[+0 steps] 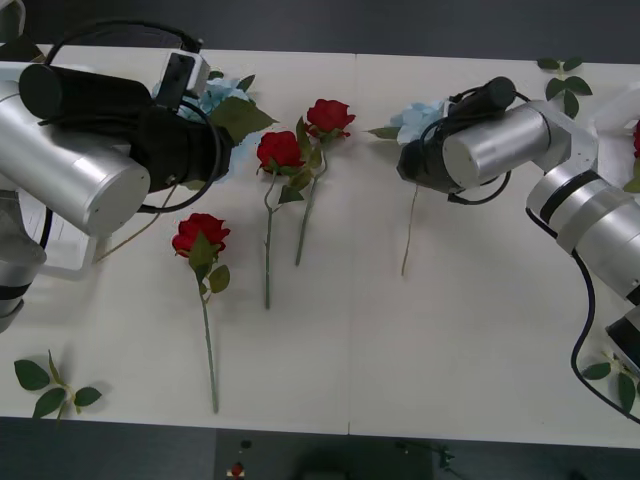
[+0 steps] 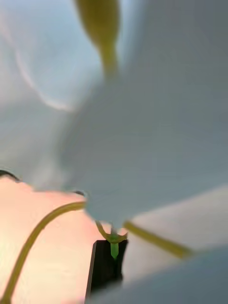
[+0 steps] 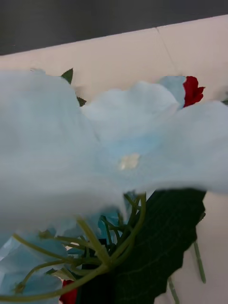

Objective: Put the red flowers into the right box and the blue flowers into the left box

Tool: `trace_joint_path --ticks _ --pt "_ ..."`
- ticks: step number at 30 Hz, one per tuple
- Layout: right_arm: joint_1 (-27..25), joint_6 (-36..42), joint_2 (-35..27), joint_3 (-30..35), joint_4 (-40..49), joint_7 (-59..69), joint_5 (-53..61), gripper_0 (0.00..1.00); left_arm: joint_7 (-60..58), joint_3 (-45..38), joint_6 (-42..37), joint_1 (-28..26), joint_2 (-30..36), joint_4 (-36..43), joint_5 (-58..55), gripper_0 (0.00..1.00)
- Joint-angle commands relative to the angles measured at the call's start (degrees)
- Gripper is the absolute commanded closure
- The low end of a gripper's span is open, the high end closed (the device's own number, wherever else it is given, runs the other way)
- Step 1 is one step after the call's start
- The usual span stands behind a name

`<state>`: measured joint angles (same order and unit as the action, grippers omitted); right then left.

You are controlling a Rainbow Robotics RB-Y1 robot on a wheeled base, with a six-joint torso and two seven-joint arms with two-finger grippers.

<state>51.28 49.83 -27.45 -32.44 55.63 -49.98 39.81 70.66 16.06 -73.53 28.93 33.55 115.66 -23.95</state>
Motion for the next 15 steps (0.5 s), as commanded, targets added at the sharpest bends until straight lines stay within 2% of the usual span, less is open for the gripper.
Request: trace_joint_path --ticks 1,7,10,15 --pt "1.81 0.01 -2.26 4.84 1.76 -0.46 3.52 1.0 -1.32 -1.38 -3.55 1.39 4.33 8.62 4.79 1.0" --pt "1.81 1.68 -8.15 7.04 5.1 -7.76 12.05 1.0 -1.32 -3.23 -5.04 -0.45 12.15 14.07 15.87 1.0" --pt "1.19 3.61 -11.31 8.79 7.47 -13.03 16.88 1.0 -0.97 -8.24 -5.04 -2.83 14.17 14.16 16.31 1.0" --pt "-3.2 6.6 -15.7 16.26 12.83 -22.79 26.46 1.0 0.09 -19.57 -0.82 -8.89 17.42 11.43 15.25 1.0"
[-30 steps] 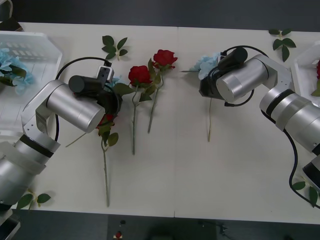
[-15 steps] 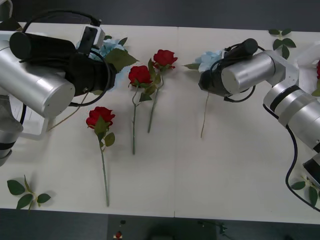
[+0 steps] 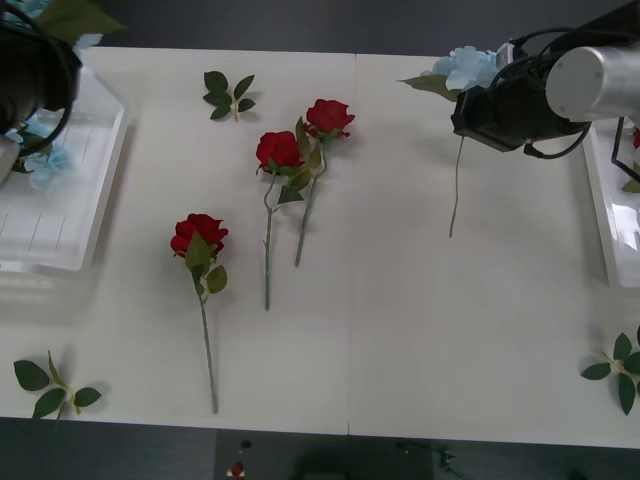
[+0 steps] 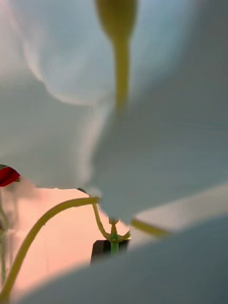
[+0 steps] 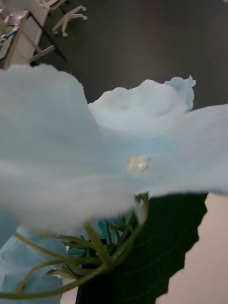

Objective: Put the red flowers into the right box and the blue flowers into the left box

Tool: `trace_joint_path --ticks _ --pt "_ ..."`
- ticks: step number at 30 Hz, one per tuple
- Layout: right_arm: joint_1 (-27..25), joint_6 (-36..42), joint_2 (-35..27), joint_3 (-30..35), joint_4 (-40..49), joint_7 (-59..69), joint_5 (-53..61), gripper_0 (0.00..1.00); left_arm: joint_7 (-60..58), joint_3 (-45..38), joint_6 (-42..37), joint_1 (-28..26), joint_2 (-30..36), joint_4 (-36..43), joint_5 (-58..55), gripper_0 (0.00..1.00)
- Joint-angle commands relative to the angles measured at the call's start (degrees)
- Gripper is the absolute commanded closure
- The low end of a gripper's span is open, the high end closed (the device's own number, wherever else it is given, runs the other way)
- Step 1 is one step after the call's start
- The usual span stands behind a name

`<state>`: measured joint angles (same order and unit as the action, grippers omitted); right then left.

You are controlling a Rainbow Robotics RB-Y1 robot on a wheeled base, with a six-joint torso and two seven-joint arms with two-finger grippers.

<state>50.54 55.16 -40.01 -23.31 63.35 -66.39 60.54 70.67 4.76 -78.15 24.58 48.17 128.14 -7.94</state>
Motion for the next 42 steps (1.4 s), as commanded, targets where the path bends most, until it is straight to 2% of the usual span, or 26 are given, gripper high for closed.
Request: trace_joint_path --ticks 1,5,9,15,21,22,23,25,26,28,31,37,39,42 --pt "-3.08 1.44 -3.58 8.01 5.65 -7.97 7.13 1.0 0.17 -9.6 4.67 -5.33 3.07 -1.93 -1.29 1.0" --pt "-8.35 1.88 -6.83 13.02 9.78 -19.83 16.62 1.0 2.99 -17.42 12.67 -9.11 3.16 -11.33 -5.24 1.0" --pt "-14.59 1.88 -9.82 16.8 15.4 -30.73 24.89 1.0 8.61 -22.34 20.67 -9.11 3.34 -23.37 -10.34 1.0" --pt "-23.56 1.88 -10.52 23.31 24.28 -44.44 34.82 1.0 14.32 -23.22 29.46 -5.68 3.6 -37.26 -11.39 1.0" --pt "-31.47 1.88 -10.52 27.61 32.54 -56.92 43.08 1.0 17.84 -22.6 34.38 -3.48 3.6 -43.94 -12.19 1.0" --pt "-32.61 1.88 -10.44 28.14 33.86 -59.47 44.84 1.0 17.93 -22.17 34.38 -3.4 3.6 -43.94 -12.19 0.96" --pt "-33.14 1.88 -10.44 28.23 34.48 -60.7 45.63 1.0 17.93 -21.99 34.47 -3.4 3.6 -43.94 -12.19 0.87" --pt "-34.72 1.88 -10.44 28.41 36.32 -65.62 48.53 1.0 17.93 -21.02 34.38 -3.13 3.6 -43.94 -12.45 0.51" --pt "-35.07 1.88 -10.44 28.41 36.67 -66.77 49.41 1.0 17.93 -20.85 34.47 -3.13 3.6 -43.85 -12.54 0.43" --pt "-35.6 3.11 -10.0 28.32 37.38 -70.9 52.48 1.0 17.93 -20.32 34.47 -3.13 3.6 -43.24 -13.33 0.19" --pt "-35.6 5.57 -8.59 28.32 37.29 -74.68 55.82 1.0 18.28 -19.79 34.38 -3.75 3.6 -42.53 -15.88 0.0" --pt "-35.6 9.0 -5.16 28.05 37.29 -75.73 58.72 1.0 18.98 -19.35 34.47 -7.35 3.51 -37.61 -18.51 0.0" --pt "-35.51 9.26 -3.76 27.44 37.38 -75.38 58.99 1.0 18.98 -19.62 34.38 -10.25 3.6 -33.75 -19.39 0.0" --pt "-34.81 9.0 -2.09 25.51 37.38 -75.03 58.99 1.0 18.98 -21.29 34.47 -17.46 3.51 -25.92 -24.67 0.0"
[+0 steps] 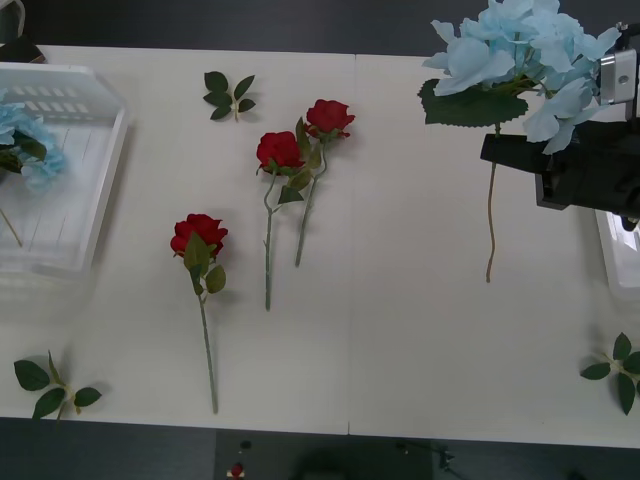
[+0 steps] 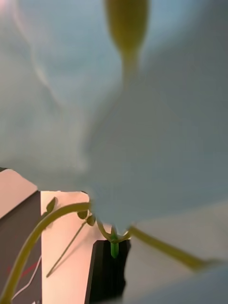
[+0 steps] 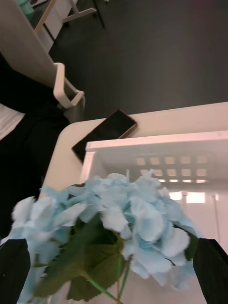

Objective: Put the red flowers into the right box and the blue flowers into the left box

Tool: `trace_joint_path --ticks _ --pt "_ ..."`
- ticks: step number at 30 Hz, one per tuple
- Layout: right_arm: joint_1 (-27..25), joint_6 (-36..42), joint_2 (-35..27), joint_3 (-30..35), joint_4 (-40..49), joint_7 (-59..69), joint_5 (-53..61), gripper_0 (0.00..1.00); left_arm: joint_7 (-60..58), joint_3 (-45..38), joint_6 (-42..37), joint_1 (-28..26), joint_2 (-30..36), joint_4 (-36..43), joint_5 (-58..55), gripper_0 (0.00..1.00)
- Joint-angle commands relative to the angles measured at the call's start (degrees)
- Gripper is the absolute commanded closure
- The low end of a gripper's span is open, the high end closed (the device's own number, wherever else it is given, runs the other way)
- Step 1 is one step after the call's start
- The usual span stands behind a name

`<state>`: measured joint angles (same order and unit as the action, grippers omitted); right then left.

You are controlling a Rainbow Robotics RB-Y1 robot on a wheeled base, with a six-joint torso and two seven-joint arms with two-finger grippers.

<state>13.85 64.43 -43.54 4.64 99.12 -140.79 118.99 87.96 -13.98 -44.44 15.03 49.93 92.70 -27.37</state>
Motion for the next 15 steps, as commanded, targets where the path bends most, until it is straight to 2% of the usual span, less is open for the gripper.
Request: trace_joint_path --ticks 1,4,8,12,15 --pt "2.24 -0.44 1.79 -3.05 1.61 -0.62 0.63 1.0 1.78 -2.81 0.67 -10.46 1.84 12.15 -6.91 0.0" --pt "3.56 -1.67 2.76 -5.51 1.52 -0.27 0.63 1.0 2.04 -2.72 0.67 -17.75 1.84 20.59 -12.27 0.0" --pt "5.31 -3.61 3.81 -8.77 1.52 0.08 0.63 1.0 2.48 1.41 0.76 -21.53 1.75 27.1 -17.36 0.0" --pt "7.07 -5.72 4.6 -11.93 1.52 0.52 1.42 1.0 3.19 7.74 0.67 -20.57 1.75 29.56 -20.35 0.0" --pt "8.13 -7.3 5.48 -14.04 1.52 0.69 1.51 1.0 4.59 14.06 0.67 -17.4 1.84 30.7 -21.14 0.0"
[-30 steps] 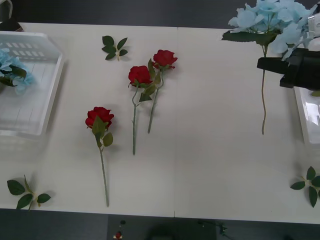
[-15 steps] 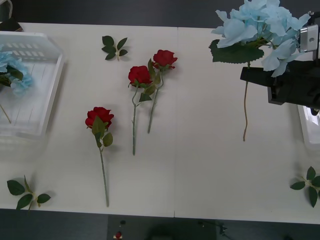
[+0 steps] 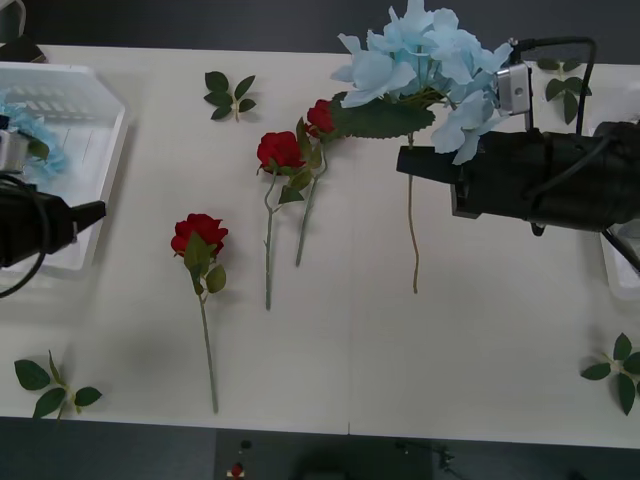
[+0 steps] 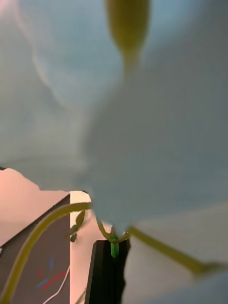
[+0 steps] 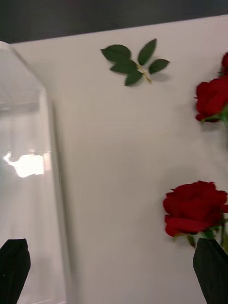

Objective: Put the red flowers into the right box and the blue flowers into the left box

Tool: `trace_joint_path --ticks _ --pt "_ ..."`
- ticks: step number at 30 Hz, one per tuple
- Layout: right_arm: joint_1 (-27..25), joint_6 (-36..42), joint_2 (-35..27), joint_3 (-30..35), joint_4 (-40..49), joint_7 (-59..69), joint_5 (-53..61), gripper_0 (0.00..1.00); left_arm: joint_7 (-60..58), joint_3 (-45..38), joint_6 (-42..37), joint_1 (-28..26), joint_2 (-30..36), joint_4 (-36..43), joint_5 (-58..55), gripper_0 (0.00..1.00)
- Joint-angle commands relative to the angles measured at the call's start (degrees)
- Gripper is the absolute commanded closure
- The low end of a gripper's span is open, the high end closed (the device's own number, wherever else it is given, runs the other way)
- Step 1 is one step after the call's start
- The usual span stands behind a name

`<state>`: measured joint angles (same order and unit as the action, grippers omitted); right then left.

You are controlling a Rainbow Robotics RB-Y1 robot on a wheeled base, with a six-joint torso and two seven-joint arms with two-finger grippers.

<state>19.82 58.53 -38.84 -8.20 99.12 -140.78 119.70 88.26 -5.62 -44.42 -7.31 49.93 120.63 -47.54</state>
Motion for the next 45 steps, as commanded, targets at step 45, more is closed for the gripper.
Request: trace_joint_path --ticks 45 --pt "5.67 -6.23 5.44 -8.23 0.9 1.73 -1.49 1.0 66.74 25.66 -12.26 18.91 -25.06 -34.05 -81.93 0.0"
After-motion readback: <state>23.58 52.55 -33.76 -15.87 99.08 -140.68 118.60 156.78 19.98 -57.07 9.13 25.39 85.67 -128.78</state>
